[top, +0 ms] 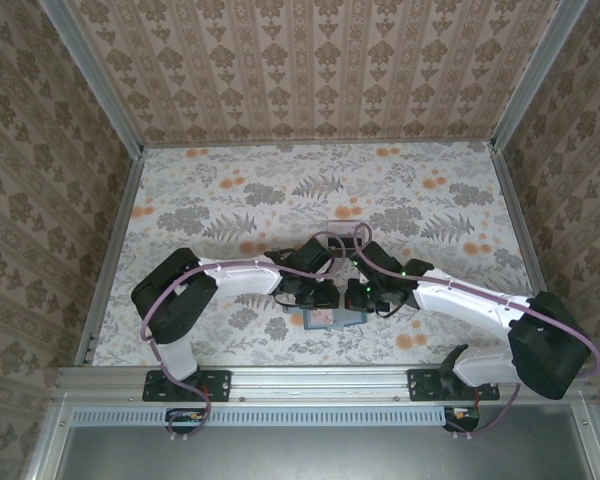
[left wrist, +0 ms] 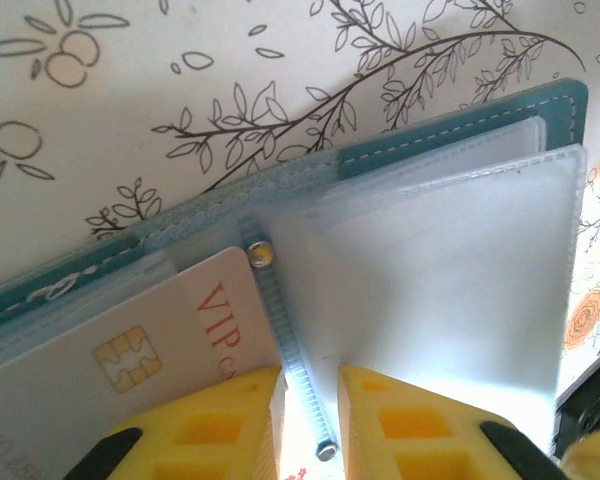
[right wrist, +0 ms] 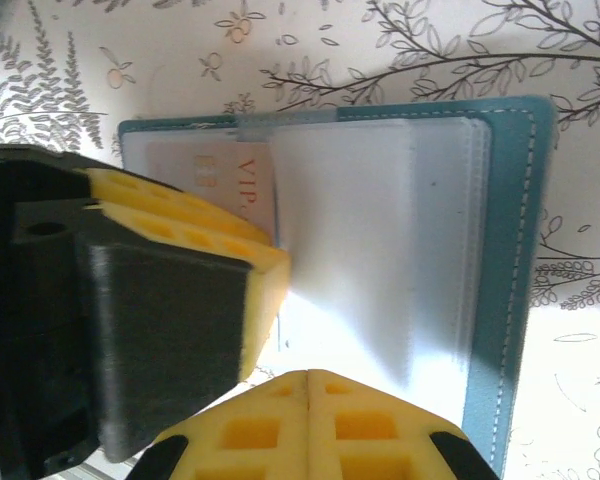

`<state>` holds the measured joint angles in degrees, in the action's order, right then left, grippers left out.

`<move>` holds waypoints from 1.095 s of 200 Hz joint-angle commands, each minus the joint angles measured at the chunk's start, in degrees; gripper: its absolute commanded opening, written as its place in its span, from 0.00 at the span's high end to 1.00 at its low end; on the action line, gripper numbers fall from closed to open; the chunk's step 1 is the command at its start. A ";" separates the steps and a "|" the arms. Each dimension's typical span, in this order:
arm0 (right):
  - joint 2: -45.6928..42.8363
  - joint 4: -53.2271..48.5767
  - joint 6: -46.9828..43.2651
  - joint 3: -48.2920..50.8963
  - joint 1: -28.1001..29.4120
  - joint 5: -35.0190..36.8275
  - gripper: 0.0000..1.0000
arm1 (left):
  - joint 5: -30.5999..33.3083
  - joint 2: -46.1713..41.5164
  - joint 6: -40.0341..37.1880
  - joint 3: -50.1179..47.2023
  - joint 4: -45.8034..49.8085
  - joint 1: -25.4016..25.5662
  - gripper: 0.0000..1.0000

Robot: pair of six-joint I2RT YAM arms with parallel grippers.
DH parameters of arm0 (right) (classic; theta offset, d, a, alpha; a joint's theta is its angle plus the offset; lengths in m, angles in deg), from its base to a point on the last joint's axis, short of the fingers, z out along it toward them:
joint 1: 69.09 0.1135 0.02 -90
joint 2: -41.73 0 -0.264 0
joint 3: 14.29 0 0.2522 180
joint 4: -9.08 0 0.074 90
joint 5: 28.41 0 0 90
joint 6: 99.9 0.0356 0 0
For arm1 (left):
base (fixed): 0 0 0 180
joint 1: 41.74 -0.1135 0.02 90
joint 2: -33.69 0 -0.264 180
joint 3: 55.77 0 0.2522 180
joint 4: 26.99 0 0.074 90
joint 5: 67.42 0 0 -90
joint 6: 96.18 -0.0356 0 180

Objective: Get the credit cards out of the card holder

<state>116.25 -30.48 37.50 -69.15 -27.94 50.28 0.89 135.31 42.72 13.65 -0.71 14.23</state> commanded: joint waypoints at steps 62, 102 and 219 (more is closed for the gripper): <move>3.81 7.29 1.12 1.08 -0.90 -5.82 0.96 | 4.75 -6.50 -1.00 0.72 7.29 -0.53 0.86; 7.52 9.13 0.84 -0.61 -0.90 -8.37 0.96 | 5.24 -8.85 -1.22 -1.54 8.40 -1.92 0.88; 18.06 11.08 1.50 -6.70 -0.73 -11.97 0.85 | 3.62 -9.40 -0.66 -6.39 5.82 -3.92 0.92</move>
<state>132.07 -19.16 38.35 -73.94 -28.64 39.66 5.54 126.17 42.46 8.16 5.80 10.73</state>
